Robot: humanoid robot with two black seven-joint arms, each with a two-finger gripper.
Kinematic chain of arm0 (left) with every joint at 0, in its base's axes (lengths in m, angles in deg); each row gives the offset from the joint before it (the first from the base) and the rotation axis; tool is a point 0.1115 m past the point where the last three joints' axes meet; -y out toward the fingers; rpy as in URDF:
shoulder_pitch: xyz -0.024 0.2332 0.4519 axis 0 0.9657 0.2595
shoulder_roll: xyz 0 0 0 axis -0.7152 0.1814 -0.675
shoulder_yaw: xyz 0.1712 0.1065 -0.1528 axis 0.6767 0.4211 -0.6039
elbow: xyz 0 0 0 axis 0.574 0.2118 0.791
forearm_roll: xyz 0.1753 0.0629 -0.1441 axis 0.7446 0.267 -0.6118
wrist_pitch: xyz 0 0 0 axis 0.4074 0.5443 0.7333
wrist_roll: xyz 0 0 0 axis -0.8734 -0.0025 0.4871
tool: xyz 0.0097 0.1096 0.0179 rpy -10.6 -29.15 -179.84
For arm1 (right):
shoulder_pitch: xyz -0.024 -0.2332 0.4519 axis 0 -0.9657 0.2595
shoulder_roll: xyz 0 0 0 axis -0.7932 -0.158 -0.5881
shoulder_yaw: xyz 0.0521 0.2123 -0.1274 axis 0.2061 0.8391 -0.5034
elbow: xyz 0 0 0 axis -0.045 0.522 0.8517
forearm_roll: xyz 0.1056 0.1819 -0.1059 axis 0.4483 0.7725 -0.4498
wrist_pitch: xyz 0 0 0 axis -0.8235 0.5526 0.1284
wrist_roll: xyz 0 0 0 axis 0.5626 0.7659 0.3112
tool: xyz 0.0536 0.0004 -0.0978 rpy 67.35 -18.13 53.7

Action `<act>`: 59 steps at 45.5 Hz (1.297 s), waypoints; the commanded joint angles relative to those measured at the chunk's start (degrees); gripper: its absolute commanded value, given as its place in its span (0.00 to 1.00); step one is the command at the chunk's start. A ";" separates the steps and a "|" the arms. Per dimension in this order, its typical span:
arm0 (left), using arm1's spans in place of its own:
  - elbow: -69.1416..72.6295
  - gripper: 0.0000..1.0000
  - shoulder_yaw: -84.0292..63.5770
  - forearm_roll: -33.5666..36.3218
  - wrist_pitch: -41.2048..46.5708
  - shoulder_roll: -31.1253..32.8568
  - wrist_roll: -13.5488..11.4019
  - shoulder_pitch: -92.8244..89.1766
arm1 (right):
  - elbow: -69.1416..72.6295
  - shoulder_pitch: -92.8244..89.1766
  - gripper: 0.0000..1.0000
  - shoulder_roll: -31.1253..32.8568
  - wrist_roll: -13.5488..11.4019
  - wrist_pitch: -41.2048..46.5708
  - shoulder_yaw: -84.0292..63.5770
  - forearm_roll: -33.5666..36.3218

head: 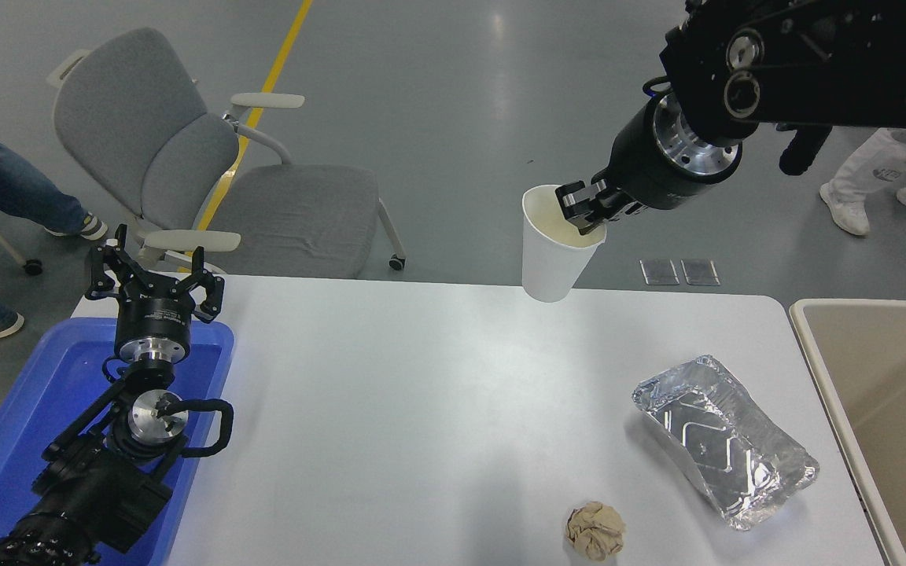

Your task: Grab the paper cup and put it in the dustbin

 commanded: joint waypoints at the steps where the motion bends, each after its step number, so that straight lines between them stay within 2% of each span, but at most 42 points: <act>1: 0.00 0.99 0.00 0.00 0.00 0.00 0.00 0.00 | -0.34 2.65 0.00 8.63 -3.40 0.08 -0.36 0.20; 12: 0.00 0.99 0.00 0.00 0.00 0.00 0.00 -0.08 | -7.45 0.20 0.00 24.44 -6.75 -10.89 -1.33 0.38; 21: 0.00 0.99 0.00 0.00 0.00 0.00 0.00 -0.08 | -14.13 -8.06 0.00 36.66 -7.45 -28.12 2.35 1.96; 30: 0.00 0.99 0.00 0.00 0.00 0.00 0.00 -0.08 | -24.58 -26.33 0.00 43.44 -7.37 -41.31 14.39 8.02; 34: 0.00 0.99 0.00 0.00 0.00 0.00 0.00 -0.08 | -29.59 -36.43 0.00 43.36 -7.36 -46.14 21.32 11.18; 43: 0.00 0.99 0.00 0.00 0.00 0.00 0.00 -0.08 | -36.36 -58.59 0.00 40.46 -6.57 -55.64 38.90 11.81; 47: 0.00 0.99 0.00 0.00 0.00 0.00 0.00 -0.08 | -45.57 -66.94 0.00 35.37 -6.57 -55.82 46.46 11.81; 54: 0.00 0.99 0.00 0.00 0.00 0.00 0.00 -0.08 | -68.25 -75.56 0.00 21.84 -6.66 -52.14 55.35 11.89; 59: 0.00 0.99 0.00 0.00 0.00 0.00 0.00 -0.08 | -73.99 -80.22 0.00 17.78 -6.57 -50.28 60.44 11.98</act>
